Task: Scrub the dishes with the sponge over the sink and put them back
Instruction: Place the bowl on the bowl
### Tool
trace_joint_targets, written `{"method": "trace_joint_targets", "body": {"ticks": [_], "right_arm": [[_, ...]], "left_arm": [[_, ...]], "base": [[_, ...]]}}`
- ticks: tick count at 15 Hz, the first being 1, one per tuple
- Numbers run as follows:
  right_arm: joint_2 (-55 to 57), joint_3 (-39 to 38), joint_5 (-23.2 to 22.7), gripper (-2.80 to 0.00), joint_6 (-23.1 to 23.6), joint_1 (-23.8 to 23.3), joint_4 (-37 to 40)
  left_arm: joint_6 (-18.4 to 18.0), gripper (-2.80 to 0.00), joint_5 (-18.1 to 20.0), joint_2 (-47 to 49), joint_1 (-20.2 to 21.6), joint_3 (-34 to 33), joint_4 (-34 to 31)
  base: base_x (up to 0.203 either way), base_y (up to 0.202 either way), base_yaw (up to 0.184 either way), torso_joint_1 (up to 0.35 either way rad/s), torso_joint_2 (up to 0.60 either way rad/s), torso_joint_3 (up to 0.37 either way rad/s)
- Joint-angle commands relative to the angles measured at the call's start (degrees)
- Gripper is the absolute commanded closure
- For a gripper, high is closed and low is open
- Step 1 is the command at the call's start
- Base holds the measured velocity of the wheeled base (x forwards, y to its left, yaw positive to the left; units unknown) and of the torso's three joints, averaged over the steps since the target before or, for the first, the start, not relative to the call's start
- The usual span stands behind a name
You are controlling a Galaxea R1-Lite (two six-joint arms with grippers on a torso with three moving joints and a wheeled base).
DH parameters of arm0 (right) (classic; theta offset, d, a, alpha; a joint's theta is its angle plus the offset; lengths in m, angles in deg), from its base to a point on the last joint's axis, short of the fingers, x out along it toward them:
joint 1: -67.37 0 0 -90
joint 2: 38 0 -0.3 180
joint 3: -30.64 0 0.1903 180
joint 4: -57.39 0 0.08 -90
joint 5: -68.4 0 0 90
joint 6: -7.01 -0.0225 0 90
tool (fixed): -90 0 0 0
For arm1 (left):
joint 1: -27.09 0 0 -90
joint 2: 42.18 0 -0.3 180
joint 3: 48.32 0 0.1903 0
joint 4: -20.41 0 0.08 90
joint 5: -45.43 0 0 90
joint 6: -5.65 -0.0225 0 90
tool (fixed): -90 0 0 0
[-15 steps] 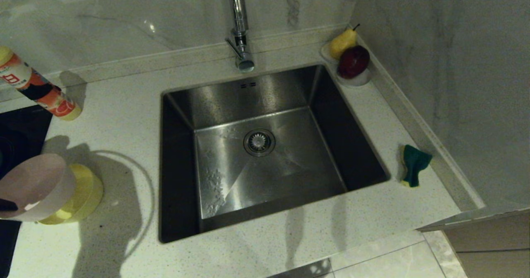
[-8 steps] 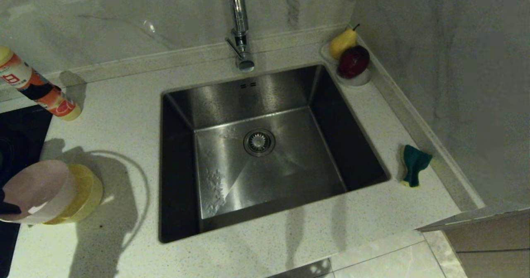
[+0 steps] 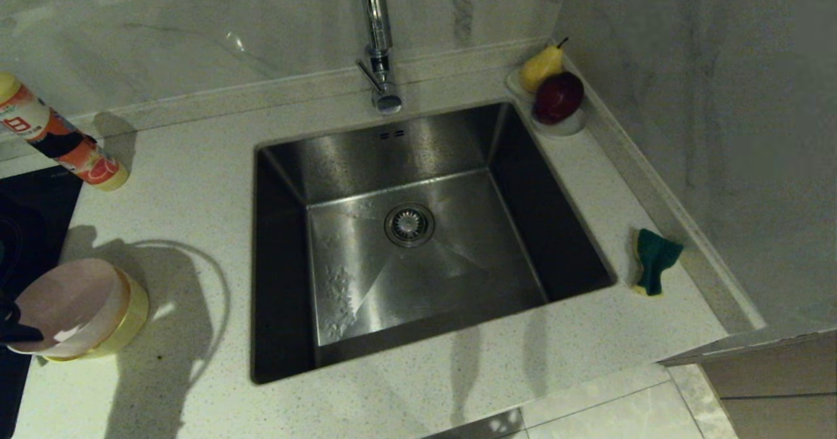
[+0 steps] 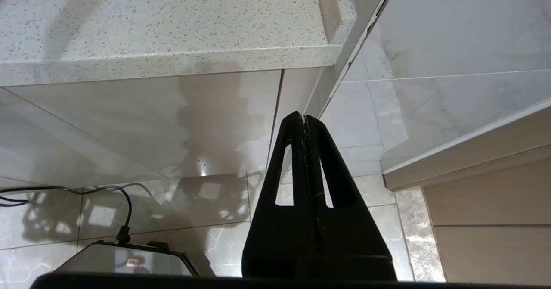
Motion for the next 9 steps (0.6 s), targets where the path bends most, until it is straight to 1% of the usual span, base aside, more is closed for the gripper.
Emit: {"method": "trace_joint_targets", "body": {"ticks": [1, 7, 9], "right_arm": [[-0.1, 0.0, 0.0, 0.00, 0.1, 0.0, 0.0], [-0.2, 0.0, 0.0, 0.00, 0.1, 0.0, 0.0], [-0.1, 0.0, 0.0, 0.00, 0.1, 0.0, 0.0]], "left_arm": [[0.2, 0.00, 2.2, -1.5, 0.0, -0.4, -0.2], [0.0, 0.00, 1.8, -0.7, 0.0, -0.8, 2.0], [0.0, 0.00, 0.6, -0.3, 0.0, -0.8, 2.8]], "base": [[0.000, 0.000, 0.000, 0.000, 0.00, 0.000], [0.000, 0.000, 0.000, 0.000, 0.00, 0.000], [0.000, 0.000, 0.000, 0.000, 0.00, 0.000]]}}
